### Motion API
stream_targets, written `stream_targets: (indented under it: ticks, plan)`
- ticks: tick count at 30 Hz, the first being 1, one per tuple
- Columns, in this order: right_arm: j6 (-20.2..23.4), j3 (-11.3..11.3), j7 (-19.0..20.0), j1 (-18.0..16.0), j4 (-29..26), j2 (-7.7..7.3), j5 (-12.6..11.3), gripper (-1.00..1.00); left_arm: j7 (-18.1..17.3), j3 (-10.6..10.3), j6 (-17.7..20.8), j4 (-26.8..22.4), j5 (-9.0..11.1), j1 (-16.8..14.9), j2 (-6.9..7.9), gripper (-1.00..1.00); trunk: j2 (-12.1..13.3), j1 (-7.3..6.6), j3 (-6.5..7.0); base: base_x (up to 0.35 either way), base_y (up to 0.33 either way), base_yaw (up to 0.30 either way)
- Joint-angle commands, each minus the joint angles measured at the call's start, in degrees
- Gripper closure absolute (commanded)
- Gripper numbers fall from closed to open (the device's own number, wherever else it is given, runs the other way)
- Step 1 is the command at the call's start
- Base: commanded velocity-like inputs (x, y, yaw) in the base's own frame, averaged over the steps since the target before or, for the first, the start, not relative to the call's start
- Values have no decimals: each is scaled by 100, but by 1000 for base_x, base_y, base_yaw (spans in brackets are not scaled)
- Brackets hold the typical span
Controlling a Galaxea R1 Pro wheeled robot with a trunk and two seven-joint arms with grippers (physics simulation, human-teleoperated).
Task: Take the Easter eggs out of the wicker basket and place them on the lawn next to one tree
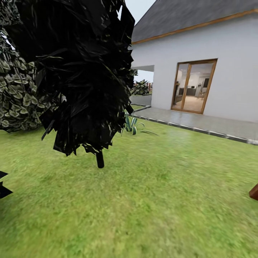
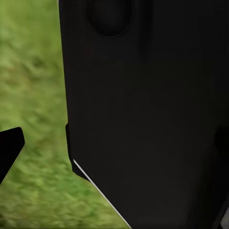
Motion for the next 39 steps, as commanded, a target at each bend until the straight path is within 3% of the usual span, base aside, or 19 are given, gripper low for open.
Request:
stream_targets:
  ticks: [1,16,29,39]
  plan:
    - [-3,3,-7,-2,3,0,0,-100,-19,7,3,-2,6,1,2,-100,-2,0,-3,0,0,-277]
    - [-3,3,-9,-2,3,0,0,-100,-20,10,10,-2,6,1,-6,-100,-2,0,-3,11,0,-277]
    - [5,3,-10,-2,3,0,3,-100,-26,2,11,-2,-3,1,-7,-100,-2,0,-3,302,0,-116]
    - [5,3,-6,-2,3,0,-1,-100,-25,2,11,-2,-2,1,-7,-100,-2,0,-3,324,0,-260]
